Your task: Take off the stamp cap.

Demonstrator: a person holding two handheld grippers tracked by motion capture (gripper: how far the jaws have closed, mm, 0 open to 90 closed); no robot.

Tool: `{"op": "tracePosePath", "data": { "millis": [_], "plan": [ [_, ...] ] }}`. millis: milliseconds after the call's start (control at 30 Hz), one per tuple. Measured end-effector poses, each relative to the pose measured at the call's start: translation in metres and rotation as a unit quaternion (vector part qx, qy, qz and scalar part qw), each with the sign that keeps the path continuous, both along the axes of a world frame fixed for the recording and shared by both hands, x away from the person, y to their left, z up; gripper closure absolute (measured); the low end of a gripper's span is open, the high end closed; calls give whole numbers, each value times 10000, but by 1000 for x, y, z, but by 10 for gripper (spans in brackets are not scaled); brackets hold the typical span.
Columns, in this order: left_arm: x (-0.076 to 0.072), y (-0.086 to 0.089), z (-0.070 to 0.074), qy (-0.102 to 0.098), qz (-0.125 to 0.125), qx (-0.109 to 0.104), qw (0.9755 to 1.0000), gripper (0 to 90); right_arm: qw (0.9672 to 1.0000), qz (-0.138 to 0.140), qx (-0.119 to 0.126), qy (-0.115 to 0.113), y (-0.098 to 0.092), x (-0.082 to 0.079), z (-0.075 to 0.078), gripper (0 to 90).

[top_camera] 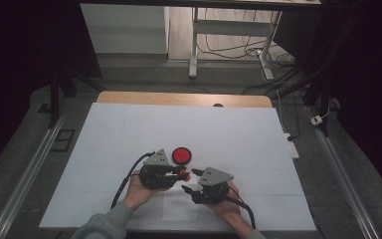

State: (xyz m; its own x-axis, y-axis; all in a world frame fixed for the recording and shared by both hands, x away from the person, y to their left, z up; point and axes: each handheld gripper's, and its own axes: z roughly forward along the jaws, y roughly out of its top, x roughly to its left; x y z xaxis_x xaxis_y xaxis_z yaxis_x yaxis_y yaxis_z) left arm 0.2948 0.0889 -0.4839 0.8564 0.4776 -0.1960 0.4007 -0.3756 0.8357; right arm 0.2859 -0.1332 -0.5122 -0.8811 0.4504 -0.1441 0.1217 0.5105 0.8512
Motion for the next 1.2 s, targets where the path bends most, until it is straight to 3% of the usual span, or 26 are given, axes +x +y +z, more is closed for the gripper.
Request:
{"op": "tracePosePath", "data": {
  "millis": [767, 1200],
  "plan": [
    [0, -2, -3, 14, -10, 29, 10000, 724, 10000, 94, 22, -11, 3, 0, 1, 548],
    [0, -2, -3, 5, -9, 32, 10000, 724, 9999, 88, 75, 66, 3, 1, 1, 593]
  ]
}}
